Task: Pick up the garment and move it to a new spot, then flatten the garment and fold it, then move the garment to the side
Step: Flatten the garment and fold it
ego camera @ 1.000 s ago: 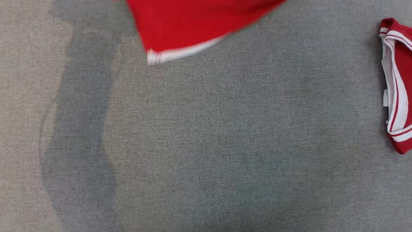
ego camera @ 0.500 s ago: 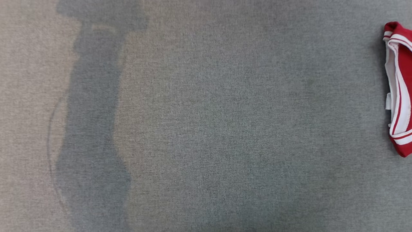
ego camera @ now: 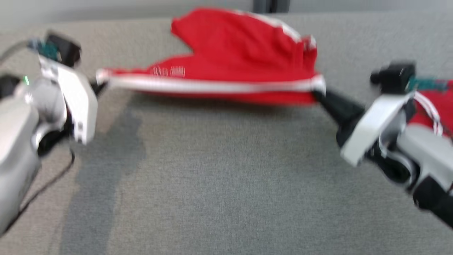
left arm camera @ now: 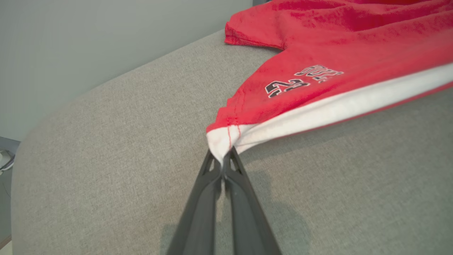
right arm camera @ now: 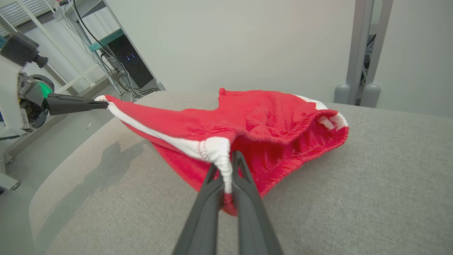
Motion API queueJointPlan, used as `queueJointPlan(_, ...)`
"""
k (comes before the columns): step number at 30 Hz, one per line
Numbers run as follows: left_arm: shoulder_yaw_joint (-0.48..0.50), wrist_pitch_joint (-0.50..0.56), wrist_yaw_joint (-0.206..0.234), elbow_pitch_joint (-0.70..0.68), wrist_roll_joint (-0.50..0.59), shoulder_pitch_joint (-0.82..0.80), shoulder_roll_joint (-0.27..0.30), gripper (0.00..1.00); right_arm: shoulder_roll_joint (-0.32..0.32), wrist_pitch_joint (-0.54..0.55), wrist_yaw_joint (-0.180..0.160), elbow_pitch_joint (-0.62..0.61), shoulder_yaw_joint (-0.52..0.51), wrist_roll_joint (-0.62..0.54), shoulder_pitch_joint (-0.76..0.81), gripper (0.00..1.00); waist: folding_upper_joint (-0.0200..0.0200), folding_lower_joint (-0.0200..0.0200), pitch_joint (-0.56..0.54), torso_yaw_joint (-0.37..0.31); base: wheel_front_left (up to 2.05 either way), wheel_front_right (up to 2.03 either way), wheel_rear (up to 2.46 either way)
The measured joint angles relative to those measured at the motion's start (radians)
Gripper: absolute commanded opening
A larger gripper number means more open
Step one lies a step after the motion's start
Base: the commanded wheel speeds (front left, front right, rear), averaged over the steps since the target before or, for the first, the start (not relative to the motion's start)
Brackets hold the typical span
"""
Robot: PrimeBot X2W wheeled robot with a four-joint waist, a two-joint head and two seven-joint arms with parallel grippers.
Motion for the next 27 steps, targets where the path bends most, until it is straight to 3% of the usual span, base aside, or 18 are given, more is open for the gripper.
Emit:
queueJointPlan(8,-0.03,0.139,0.016,-0.332,-0.152,0.28,0.169,0.0,-0.129,0.051,0.0,-0.152,0.096,0.115,0.209,0.0,0.0,0.0,-0.15,0.005,0.0,0.0,0.0)
queueJointPlan(11,-0.044,0.213,0.056,-0.493,-0.209,0.373,0.246,0.0,-0.19,0.07,0.0,-0.224,0.112,0.127,0.29,0.0,0.0,0.0,-0.191,0.009,0.0,0.0,0.0)
queueJointPlan(19,-0.052,0.332,0.215,-0.834,-0.335,0.549,0.438,0.0,-0.311,0.133,0.0,-0.393,0.13,0.17,0.473,0.0,0.0,0.0,-0.249,0.009,0.0,0.0,0.0)
queueJointPlan(23,-0.037,0.346,0.267,-0.933,-0.391,0.592,0.493,0.0,-0.338,0.145,0.0,-0.434,0.113,0.17,0.501,0.0,0.0,0.0,-0.253,-0.007,0.0,0.0,0.0)
queueJointPlan(27,-0.025,0.347,0.286,-0.969,-0.394,0.594,0.508,0.0,-0.33,0.154,0.0,-0.447,0.072,0.165,0.501,0.0,0.0,0.0,-0.243,-0.025,0.0,0.0,0.0)
